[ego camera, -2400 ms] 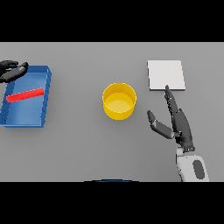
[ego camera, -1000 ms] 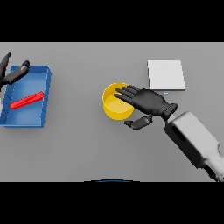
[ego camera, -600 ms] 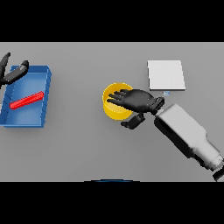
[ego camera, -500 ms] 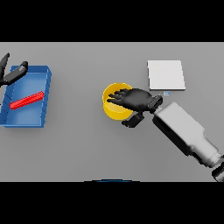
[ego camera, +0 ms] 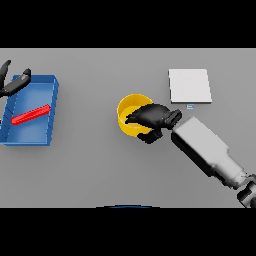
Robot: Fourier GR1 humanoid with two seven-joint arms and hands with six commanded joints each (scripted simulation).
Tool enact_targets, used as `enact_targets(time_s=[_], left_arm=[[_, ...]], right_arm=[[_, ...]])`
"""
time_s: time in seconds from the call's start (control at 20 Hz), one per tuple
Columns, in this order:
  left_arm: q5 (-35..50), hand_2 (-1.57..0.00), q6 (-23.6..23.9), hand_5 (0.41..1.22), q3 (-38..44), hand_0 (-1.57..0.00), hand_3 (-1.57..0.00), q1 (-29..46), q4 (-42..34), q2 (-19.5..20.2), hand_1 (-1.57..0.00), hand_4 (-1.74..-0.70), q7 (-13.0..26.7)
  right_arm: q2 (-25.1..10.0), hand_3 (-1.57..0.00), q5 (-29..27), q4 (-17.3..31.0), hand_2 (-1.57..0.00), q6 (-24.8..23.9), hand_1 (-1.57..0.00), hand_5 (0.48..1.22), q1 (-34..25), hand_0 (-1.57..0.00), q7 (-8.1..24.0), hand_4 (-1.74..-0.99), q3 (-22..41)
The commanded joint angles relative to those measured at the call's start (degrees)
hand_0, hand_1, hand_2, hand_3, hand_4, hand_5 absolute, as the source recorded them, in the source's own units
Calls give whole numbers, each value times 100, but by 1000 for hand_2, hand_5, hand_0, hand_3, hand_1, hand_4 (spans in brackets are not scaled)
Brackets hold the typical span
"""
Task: Pick up the red beaker and tilt it to pour out 1 green nut into yellow bowl. Pick up the yellow bowl and place it on the metallic measuring scale.
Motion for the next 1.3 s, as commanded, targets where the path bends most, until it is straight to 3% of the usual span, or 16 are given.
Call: enact_targets(time_s=[0.0, 0.05, 0.2, 0.4, 0.6, 0.8, 1.1, 1.25], left_arm=[[-16, 1, -22, 710, -11, 1, 1, -22, 24, 15, 1, -789, -13], [-12, 1, -19, 710, -27, 1, 1, 24, -5, -7, 1, -788, -64], [0, 1, -28, 707, -11, 1, 1, -47, 21, -5, 1, -787, 1], [-5, 1, -68, 710, -28, 1, 1, 18, 0, 24, 1, -784, -83], [-9, 1, -45, 704, -62, 1, 1, 1, -114, -5, 1, -786, 39], [-20, 1, -65, 706, -42, 1, 1, 28, -133, 73, 1, -774, -21], [92, 1, -99, 702, 29, 1, 1, -58, -21, 13, 1, -788, -34], [84, 1, -74, 704, 14, 1, 1, -45, -43, -11, 1, -799, -14]], right_arm=[[14, -322, 19, 79, -349, -78, -407, 957, -39, -455, -80, -1363, 0], [-31, -572, 21, 28, -594, -101, -640, 1010, -15, -678, -115, -1435, 7], [-90, -882, -36, -84, -1071, 37, -1094, 1113, -34, -1114, -193, -1578, 28], [-122, -1106, -162, -105, -1287, 238, -1376, 1177, -76, -1384, -91, -1674, -2], [-209, -1198, -272, -281, -1362, 320, -1491, 1203, -97, -1494, -95, -1714, -24], [-409, -1165, -457, -581, -1447, 577, -1538, 1214, -185, -1540, 23, -1730, -189], [-772, -1199, -555, -1302, -1447, 866, -1562, 1219, -89, -1563, 589, -1738, -416], [-921, -1179, -621, -1524, -1507, 934, -1567, 1219, -48, -1567, 650, -1739, -515]])
